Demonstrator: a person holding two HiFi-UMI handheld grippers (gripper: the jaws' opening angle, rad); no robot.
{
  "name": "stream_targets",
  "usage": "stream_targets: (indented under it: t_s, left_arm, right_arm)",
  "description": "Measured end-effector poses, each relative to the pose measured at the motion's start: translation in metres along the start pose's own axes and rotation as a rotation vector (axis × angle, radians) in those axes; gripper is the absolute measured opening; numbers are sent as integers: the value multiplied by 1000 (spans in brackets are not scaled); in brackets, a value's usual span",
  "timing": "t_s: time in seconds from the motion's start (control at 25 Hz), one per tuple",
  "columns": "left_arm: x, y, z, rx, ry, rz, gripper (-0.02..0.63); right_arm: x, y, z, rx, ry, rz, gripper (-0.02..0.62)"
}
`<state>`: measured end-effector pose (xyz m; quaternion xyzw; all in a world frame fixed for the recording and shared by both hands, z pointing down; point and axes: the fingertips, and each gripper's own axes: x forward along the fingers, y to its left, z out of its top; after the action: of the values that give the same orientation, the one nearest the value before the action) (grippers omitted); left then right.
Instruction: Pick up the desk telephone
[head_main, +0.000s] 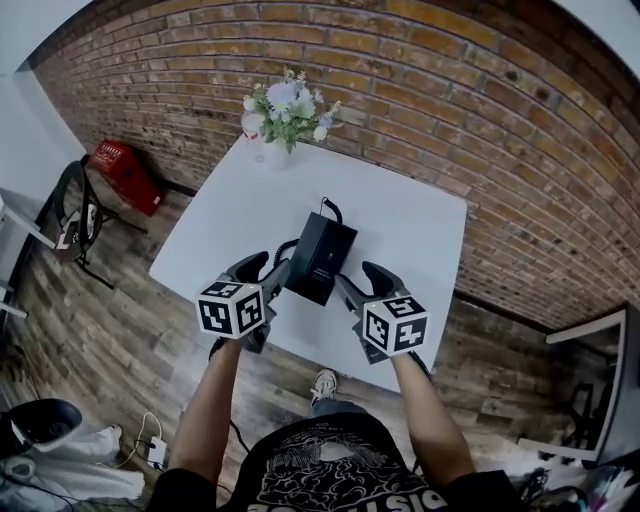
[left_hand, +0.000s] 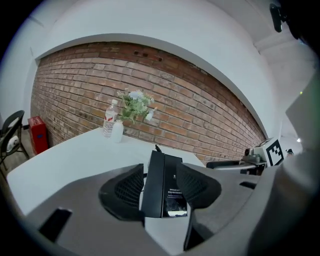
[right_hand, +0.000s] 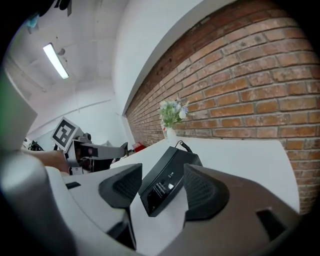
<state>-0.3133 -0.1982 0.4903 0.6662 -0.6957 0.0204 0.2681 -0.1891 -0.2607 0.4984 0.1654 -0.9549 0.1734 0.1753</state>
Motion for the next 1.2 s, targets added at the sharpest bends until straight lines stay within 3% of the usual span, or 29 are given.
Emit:
stream_targets:
  t_s: [0.44,0.64,0.96,1.2]
  left_arm:
    - [70,24,-18,-96,147,-124,188]
    - [88,30,-31,-132,223,-174,224]
    - [110,31,-50,-201,343,-348,245]
    - [117,21,-59,-162,448,-496,247]
  right_arm:
    - [50,-36,-33,226,117,70,249]
    - [64,-38,-49,311,167,98,268]
    - [82,-40,-61,421,167,61,287]
    - [93,-37,-67,476,159,6,287]
